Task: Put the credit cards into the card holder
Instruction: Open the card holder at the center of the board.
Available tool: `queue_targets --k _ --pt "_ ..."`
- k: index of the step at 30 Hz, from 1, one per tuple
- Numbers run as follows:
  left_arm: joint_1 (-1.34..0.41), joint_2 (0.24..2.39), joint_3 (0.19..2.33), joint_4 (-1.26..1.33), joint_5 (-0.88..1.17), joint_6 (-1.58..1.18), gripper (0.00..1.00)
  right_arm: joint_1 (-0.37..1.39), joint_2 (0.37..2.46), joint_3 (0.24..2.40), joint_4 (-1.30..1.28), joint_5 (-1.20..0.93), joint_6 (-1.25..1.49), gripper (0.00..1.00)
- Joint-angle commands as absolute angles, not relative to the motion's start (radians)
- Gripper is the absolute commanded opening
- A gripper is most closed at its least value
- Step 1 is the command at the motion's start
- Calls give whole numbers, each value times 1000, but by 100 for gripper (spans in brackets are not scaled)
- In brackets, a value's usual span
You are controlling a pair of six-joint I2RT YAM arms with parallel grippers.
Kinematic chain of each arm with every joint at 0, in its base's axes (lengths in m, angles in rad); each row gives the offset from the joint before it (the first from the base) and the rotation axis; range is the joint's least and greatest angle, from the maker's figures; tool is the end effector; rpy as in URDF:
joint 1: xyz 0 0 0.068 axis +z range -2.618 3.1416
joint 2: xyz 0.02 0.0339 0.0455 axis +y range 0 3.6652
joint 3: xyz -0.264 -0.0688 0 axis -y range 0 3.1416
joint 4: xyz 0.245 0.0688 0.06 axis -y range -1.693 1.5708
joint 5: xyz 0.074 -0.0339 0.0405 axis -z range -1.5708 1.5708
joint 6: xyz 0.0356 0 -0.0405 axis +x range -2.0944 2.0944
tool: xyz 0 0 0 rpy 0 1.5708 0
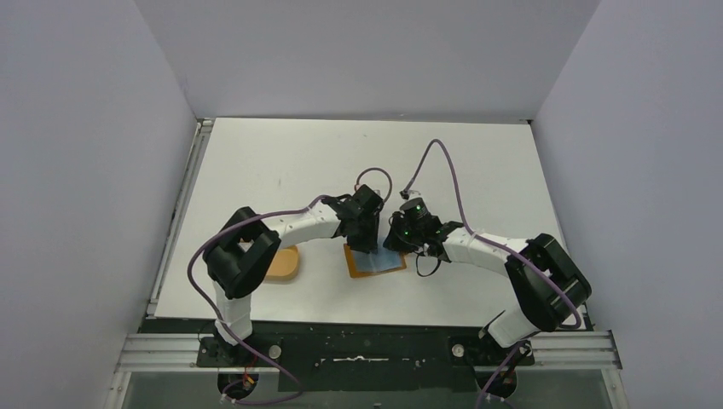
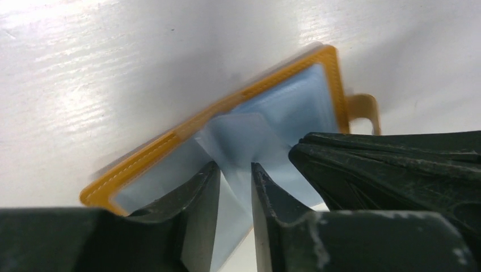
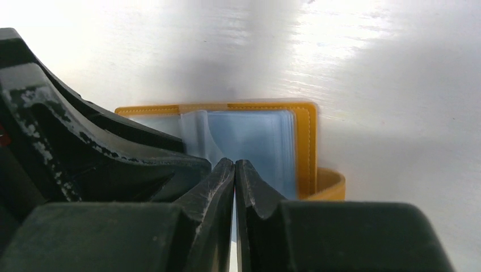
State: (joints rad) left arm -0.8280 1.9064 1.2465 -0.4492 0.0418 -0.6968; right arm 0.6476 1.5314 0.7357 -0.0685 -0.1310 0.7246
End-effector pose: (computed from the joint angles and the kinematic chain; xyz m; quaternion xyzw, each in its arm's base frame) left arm 0.2600 -0.2854 0.1619 0.0686 0.9709 -0.1727 0.1514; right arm 0.2324 0.1816 0.1611 0.0134 0.9364 0.2662 0.2282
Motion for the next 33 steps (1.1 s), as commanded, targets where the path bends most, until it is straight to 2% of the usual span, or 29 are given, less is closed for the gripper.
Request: queue_targets --k 1,7,21,24,30,33 --pt "-820 1836 1243 -446 47 -695 28 652 1526 741 29 -155 749 6" --pt "-815 1796 1219 -439 40 -703 40 658 1534 743 37 -174 751 6" --pt "-791 1785 1174 -407 35 -718 48 657 1545 735 91 -248 801 6" --pt "-784 1810 1174 -409 34 -714 43 655 1529 735 84 -251 802 6" --pt "-784 1853 1183 -411 21 -689 14 656 1460 721 49 -238 804 6" --pt "-787 1870 1194 -414 17 -671 4 656 1378 700 4 -202 791 9"
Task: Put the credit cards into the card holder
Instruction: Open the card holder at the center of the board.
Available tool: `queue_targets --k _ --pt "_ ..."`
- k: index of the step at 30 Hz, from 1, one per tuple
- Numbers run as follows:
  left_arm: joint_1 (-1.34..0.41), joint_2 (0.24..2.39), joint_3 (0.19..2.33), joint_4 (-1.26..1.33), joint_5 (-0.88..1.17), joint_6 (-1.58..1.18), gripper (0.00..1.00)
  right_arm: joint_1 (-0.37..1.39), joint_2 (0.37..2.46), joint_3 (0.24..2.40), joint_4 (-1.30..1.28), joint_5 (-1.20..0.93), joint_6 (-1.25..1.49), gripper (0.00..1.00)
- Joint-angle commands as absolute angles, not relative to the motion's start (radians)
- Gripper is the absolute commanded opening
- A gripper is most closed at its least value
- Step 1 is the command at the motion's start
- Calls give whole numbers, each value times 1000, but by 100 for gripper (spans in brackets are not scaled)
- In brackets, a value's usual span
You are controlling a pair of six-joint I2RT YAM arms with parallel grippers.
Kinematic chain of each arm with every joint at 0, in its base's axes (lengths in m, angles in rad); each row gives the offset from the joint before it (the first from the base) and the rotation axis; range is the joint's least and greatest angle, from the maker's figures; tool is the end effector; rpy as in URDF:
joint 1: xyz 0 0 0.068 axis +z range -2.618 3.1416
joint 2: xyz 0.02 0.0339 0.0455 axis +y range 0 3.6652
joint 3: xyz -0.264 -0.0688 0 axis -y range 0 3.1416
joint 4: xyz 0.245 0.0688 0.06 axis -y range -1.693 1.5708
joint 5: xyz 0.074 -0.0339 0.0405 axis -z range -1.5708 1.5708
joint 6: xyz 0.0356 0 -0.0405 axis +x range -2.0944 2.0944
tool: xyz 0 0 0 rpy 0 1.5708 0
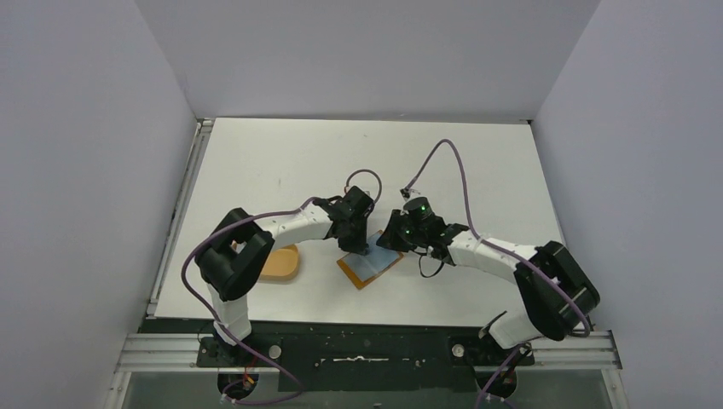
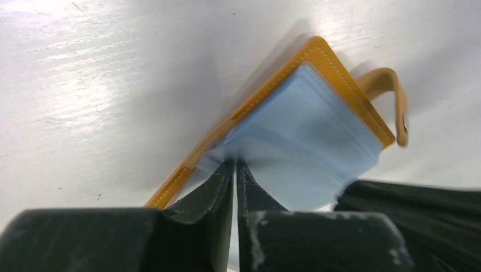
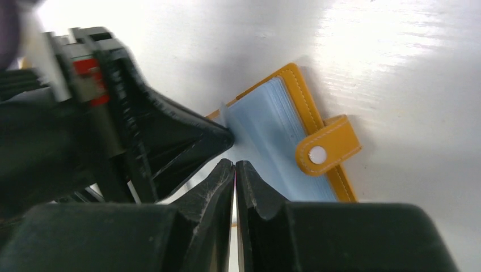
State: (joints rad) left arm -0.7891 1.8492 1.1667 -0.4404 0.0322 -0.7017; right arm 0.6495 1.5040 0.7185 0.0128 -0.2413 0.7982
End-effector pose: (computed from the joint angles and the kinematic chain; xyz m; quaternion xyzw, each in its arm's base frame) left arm 0.2584 -0.2620 0.1606 0.0462 0.9738 -0.1621 0.1525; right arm 0.2304 0.1857 0.1703 0.0213 0.9157 0.3385 0.2156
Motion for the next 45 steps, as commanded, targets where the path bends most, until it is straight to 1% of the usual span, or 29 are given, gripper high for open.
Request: queue_targets --k 1,3,6,18,27,33,37,42,45 --pt "-790 1875 1196 -415 13 -666 1 655 1353 692 -31 -188 785 10" --pt "-793 1884 1201 -420 8 -661 0 650 1309 677 -74 -154 772 13" --pt "-793 1891 1197 -420 8 -665 0 634 1291 668 -125 -131 754 14" --pt "-795 1893 1186 -418 8 -673 0 627 1431 712 -150 -150 731 7" --pt "-794 1888 1183 -413 18 -677 0 633 1473 727 -142 -168 726 7" --pt "-795 1867 1189 -419 26 -678 0 662 1480 752 -151 -163 708 8" --pt "-794 1847 1192 -427 22 -676 0 699 1491 774 -165 -139 685 12" --pt "-794 1823 1191 -437 26 -673 0 737 1506 794 -162 -139 676 14" --pt "-794 1799 1192 -446 31 -673 7 748 1507 800 -158 -139 672 15"
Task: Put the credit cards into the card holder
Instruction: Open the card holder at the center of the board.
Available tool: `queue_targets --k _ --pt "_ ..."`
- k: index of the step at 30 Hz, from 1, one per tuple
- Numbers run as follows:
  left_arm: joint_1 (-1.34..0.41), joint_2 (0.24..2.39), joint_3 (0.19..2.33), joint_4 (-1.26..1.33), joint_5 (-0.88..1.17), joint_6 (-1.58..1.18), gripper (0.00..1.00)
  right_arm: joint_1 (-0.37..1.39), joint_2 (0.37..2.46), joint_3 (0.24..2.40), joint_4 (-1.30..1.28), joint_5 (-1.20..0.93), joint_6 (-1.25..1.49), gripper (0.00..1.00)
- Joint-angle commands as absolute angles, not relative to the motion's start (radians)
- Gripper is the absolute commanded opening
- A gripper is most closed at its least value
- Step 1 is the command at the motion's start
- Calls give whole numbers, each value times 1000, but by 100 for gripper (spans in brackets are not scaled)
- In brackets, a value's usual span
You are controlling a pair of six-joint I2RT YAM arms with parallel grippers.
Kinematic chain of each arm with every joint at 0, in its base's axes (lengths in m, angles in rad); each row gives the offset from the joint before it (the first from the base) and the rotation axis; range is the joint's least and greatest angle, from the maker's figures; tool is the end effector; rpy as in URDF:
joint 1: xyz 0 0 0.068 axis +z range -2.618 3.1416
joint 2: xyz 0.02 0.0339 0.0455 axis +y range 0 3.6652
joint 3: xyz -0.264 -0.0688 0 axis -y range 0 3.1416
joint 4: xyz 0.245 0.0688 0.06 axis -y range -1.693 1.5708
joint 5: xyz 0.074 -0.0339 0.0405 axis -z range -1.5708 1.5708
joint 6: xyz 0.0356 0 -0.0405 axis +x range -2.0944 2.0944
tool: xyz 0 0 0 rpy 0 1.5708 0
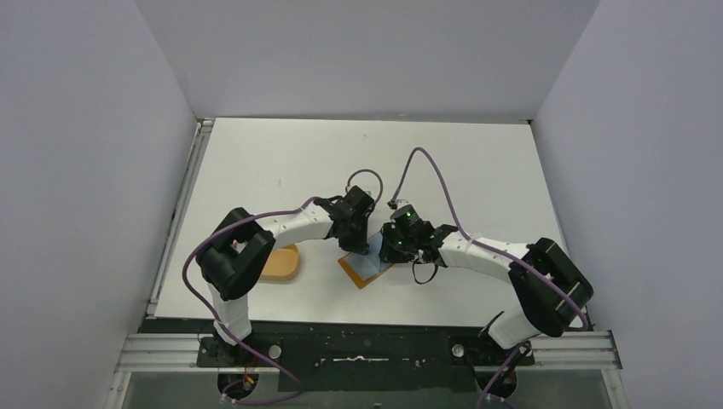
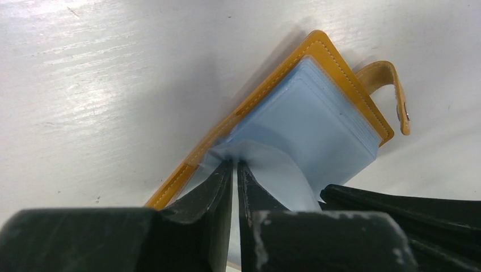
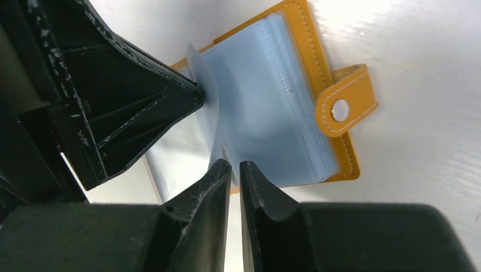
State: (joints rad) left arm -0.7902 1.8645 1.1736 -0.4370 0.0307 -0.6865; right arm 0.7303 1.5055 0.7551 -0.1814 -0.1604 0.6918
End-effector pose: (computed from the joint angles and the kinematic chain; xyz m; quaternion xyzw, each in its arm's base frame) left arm 0.2599 -0.2640 0.1573 0.0539 0.9740 -0.1589 0.1523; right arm 0.2107 0.1963 0.1661 -0.0434 0.9457 0.2620 0.1876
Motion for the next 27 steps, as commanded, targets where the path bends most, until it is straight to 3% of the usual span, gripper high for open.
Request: queue_targets --k 1,13,22,27 --pt "-794 1790 1191 -449 31 -670 10 748 1510 801 -158 -141 673 15" --pt "-779 1662 1146 -494 20 -651 28 778 1546 823 -135 -143 683 16" --pt "-774 1515 1076 -522 -31 -705 34 818 1551 848 -125 -139 665 18" --pt "-770 1416 959 -407 -28 -812 37 847 1597 869 -118 -164 641 18"
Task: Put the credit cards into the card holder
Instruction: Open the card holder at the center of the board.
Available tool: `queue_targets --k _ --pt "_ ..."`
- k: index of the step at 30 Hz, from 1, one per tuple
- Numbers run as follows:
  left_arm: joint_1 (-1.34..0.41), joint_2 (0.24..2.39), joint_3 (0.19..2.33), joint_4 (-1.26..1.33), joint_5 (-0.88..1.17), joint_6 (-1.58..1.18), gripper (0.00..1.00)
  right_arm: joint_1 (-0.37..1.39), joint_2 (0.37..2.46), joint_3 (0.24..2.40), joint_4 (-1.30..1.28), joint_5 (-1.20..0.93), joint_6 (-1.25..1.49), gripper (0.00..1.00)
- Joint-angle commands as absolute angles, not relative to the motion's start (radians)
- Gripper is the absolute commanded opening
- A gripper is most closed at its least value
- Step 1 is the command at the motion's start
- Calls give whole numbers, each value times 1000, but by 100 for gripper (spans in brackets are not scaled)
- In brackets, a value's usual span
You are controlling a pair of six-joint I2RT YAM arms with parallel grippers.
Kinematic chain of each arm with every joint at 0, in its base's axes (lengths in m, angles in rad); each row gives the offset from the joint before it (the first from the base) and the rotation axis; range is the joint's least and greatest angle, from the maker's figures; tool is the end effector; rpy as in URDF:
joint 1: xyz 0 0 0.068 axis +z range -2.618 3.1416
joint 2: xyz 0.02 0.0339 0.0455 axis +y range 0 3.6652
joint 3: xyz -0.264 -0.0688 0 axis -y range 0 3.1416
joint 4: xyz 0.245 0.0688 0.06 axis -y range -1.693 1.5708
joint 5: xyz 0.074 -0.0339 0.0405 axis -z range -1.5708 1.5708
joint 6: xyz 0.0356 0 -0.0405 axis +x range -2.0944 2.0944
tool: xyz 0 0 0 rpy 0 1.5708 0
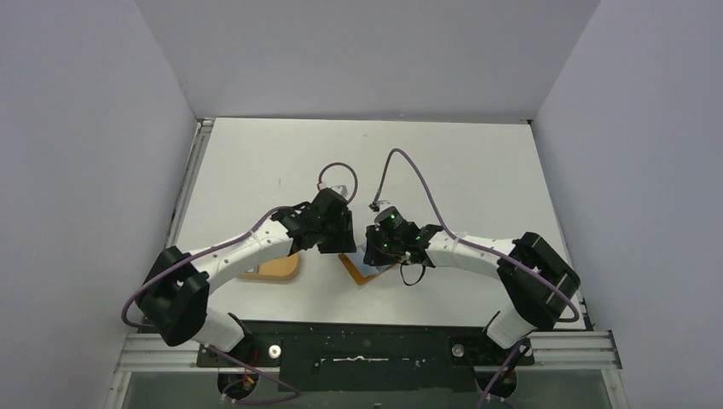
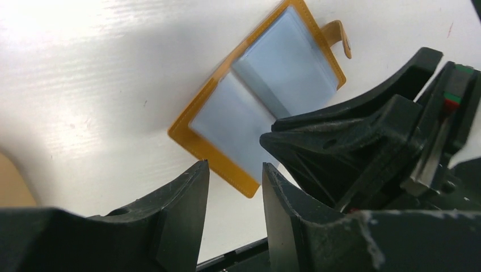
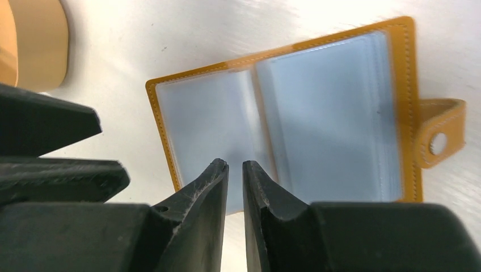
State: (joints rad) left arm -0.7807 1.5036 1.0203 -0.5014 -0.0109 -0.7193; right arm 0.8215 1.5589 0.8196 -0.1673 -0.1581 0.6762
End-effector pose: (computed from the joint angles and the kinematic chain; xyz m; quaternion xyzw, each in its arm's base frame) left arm 0.2189 -0.2163 0.2249 0.0278 0.9570 -0.1931 0.2149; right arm 0.2041 0.2276 0.1708 -0.0941 0.9381 0.2759 0.1872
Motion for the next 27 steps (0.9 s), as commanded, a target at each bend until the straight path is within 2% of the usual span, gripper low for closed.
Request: queue_targets --k 1,5,11,17,22,27 --pt "-769 1409 947 -388 -21 -827 37 851 1612 875 -118 -175 635 18" --pt "-759 1442 933 -334 24 -849 37 858 1630 883 -134 -164 640 18" --pt "-744 1484 901 -277 51 -871 36 838 1479 848 -171 -71 659 23" --pt "-739 1471 889 -290 31 -859 36 754 1412 902 -271 -25 596 40" --pt "-739 1443 870 -311 10 -852 36 655 1443 951 -328 -18 517 65" --pt "-740 1456 864 -319 9 -845 36 635 1568 1026 -380 -42 457 74"
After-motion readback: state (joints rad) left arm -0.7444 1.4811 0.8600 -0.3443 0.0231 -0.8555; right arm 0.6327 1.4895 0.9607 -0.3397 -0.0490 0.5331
